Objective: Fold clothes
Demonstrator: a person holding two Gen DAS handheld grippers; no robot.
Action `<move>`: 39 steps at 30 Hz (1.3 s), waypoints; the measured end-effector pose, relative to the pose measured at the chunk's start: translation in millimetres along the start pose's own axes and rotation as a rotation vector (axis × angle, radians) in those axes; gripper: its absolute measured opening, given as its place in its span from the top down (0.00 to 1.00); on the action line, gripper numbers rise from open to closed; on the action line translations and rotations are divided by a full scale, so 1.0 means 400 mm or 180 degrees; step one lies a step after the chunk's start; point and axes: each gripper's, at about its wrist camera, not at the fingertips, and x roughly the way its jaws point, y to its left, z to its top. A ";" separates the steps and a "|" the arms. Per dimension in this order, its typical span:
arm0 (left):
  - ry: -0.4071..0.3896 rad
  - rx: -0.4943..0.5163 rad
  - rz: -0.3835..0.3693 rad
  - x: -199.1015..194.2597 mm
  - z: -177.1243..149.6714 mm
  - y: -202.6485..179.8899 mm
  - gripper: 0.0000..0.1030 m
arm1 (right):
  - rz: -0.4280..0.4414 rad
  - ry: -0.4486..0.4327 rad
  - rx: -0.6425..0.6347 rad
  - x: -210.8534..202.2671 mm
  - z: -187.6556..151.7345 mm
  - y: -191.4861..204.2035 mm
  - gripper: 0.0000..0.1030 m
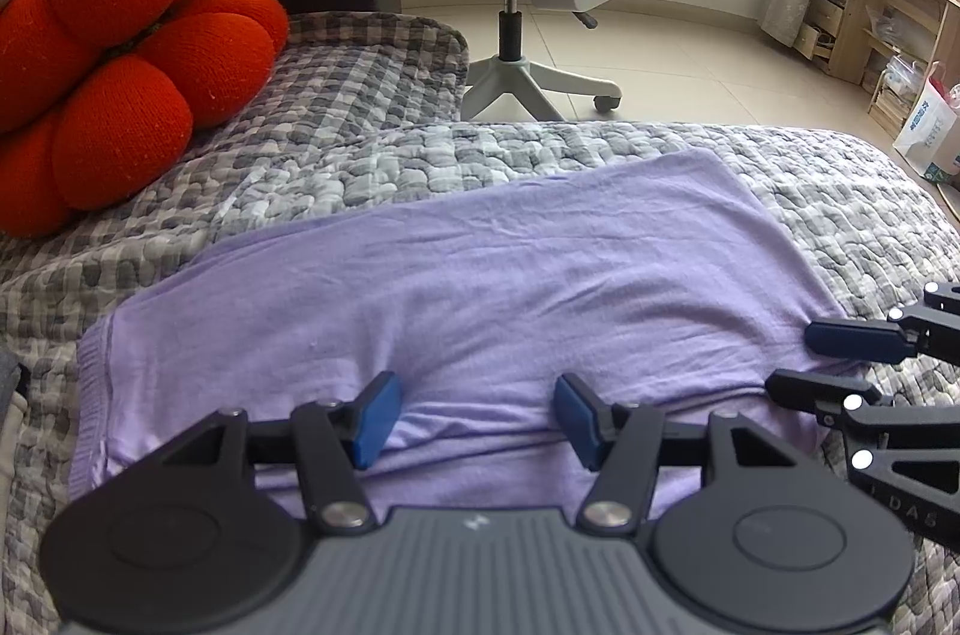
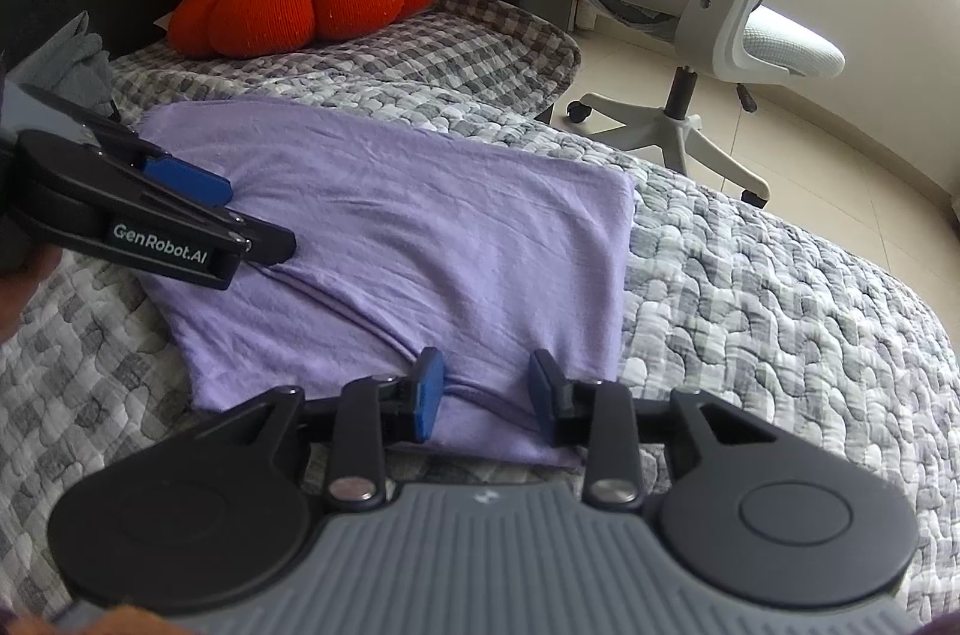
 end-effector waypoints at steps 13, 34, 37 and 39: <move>-0.0051 -0.0033 0.0120 -0.007 -0.018 -0.005 0.40 | 0.0007 -0.0004 -0.0016 0.000 -0.003 -0.006 0.61; -0.0423 -0.0348 0.0243 -0.076 -0.018 0.014 0.38 | 0.0022 -0.0329 0.0836 -0.063 0.011 -0.135 0.53; -0.0387 -0.0370 0.0277 -0.062 -0.015 0.016 0.38 | 0.0048 -0.0243 0.1256 -0.050 -0.007 -0.198 0.53; -0.0361 -0.0357 0.0294 -0.054 -0.016 0.013 0.38 | 0.0123 -0.0181 0.1519 -0.039 -0.020 -0.229 0.53</move>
